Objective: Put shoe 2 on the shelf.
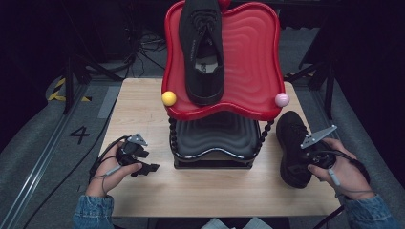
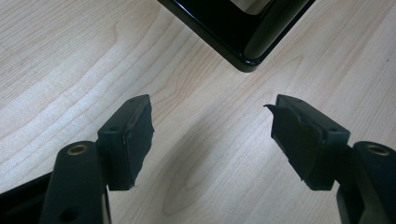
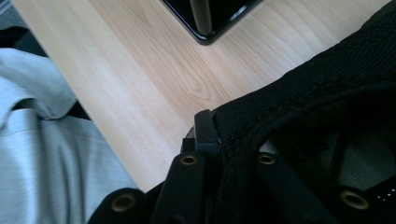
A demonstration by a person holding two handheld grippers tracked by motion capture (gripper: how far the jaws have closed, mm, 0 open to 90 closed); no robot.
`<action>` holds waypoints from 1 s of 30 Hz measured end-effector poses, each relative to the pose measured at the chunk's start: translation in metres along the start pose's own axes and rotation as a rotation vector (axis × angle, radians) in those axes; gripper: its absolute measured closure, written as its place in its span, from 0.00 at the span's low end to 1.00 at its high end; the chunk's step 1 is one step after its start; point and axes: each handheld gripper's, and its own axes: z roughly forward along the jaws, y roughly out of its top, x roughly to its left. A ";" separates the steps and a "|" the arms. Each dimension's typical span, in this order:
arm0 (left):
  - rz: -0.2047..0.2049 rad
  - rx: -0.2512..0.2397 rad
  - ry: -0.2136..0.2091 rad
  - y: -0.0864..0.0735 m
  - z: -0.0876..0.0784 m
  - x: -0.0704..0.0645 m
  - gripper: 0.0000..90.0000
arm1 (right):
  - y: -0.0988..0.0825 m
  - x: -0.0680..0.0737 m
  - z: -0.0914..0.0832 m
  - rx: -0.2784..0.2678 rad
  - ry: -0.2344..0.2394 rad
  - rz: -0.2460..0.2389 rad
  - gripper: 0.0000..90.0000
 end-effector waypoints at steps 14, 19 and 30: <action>-0.001 0.002 -0.001 -0.002 -0.002 0.002 0.33 | 0.033 0.013 -0.066 0.007 -0.049 -0.055 0.97; 0.008 -0.025 -0.012 0.000 -0.003 0.000 0.33 | 0.040 0.016 -0.082 -0.002 -0.073 -0.063 0.97; 0.013 -0.015 0.008 0.000 -0.002 0.000 0.31 | 0.060 0.020 -0.121 -0.005 -0.088 -0.072 0.96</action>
